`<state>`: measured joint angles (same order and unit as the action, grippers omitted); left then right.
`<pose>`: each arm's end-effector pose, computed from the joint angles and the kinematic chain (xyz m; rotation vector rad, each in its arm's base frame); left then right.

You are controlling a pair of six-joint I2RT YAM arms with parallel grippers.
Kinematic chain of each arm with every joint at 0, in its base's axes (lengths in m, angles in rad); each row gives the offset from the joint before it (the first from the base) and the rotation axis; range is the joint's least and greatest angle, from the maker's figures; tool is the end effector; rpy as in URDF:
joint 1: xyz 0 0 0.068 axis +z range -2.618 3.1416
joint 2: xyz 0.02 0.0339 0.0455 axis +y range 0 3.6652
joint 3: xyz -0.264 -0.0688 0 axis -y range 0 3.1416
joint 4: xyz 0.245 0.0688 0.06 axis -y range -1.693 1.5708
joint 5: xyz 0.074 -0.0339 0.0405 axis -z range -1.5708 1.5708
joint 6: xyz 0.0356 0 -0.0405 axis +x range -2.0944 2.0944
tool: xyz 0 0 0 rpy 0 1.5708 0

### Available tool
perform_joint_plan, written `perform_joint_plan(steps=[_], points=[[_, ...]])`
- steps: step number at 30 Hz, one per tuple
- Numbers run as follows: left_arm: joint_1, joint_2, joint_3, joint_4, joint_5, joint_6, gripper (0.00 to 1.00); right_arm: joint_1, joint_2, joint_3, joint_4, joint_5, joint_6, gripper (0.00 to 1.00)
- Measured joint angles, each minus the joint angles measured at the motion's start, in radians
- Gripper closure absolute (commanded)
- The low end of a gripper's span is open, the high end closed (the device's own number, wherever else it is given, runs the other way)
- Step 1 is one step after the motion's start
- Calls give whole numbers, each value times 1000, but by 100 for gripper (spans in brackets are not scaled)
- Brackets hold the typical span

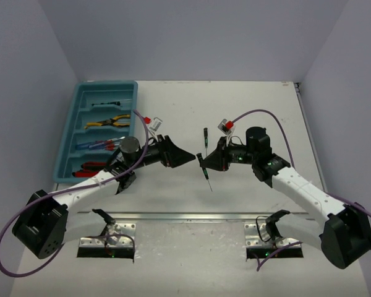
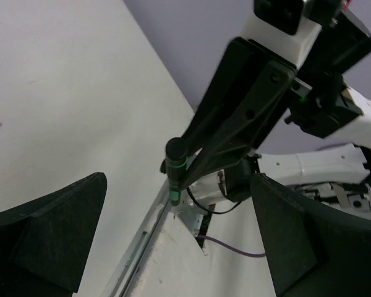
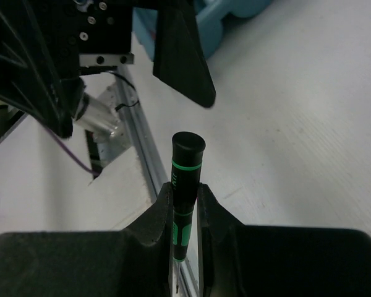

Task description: Sort the tools into containers

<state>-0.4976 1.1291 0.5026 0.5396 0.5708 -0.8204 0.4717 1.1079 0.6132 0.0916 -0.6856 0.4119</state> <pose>0.2055 -0.1335 0.2481 0.1887 1.8560 -1.4291 0.2032 0.1290 0.2464 -0.5407 2.0208 1.2320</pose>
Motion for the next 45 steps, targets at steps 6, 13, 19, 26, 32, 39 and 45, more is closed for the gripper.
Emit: perform_joint_plan(steps=[6,13,19,26,32,39,45], points=[[-164,22,0,195,-41,8,22,1,-18,-15,99,-196,17,100],[-179,37,0,289,-105,5,50,1,-18,-15,116,-243,33,100],[-186,75,0,303,-112,-1,54,1,-18,-15,122,-243,41,100],[-194,89,0,301,-111,-2,66,1,-17,-14,139,-242,45,100],[-198,97,0,294,-115,0,84,2,-16,-11,148,-242,50,100],[-203,102,0,294,-119,4,100,2,-12,-6,147,-240,64,100],[-203,102,2,284,-133,4,100,2,-12,-5,145,-229,68,26]])
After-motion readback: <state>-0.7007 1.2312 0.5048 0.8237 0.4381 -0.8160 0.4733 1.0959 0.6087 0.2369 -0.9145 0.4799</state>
